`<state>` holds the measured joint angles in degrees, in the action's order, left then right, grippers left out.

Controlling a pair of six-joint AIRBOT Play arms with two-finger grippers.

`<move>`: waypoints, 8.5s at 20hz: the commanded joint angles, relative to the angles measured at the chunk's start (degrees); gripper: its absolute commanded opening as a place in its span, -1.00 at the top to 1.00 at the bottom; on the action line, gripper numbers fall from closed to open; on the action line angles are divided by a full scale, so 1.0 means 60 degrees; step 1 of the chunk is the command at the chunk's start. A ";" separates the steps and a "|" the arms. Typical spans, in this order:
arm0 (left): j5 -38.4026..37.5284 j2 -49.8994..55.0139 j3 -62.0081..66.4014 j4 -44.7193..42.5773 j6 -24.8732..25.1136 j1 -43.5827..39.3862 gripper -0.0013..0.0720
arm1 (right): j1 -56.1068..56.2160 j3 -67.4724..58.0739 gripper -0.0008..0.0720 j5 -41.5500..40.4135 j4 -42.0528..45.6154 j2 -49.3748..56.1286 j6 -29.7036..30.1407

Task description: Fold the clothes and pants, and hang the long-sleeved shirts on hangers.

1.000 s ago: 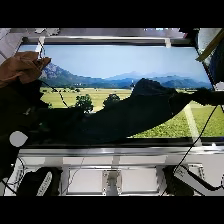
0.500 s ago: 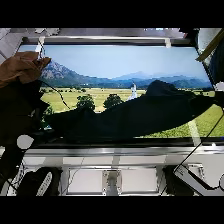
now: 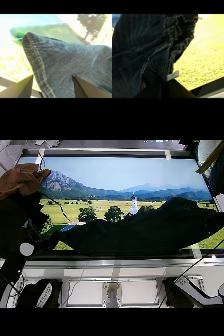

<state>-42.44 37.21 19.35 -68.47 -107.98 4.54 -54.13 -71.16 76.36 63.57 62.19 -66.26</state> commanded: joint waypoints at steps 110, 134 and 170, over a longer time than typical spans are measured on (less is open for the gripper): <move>0.1730 0.5169 1.0397 -0.0987 0.4623 0.0809 0.91 | -0.0277 0.1450 -0.46 -0.0517 -0.0765 -0.1169 0.0219; -0.1694 0.5384 0.7879 -0.4528 0.2535 0.1162 -0.72 | 0.3759 0.1177 -0.45 -0.2455 -0.1042 0.2889 -0.0845; -0.3639 1.2069 1.4684 0.1774 0.4149 0.3126 0.91 | 0.4025 0.1013 -0.45 -0.2958 -0.0616 0.3271 -0.0590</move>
<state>-64.51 111.55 104.90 -59.37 -84.40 23.31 -30.02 -65.04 60.25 58.61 81.78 -69.71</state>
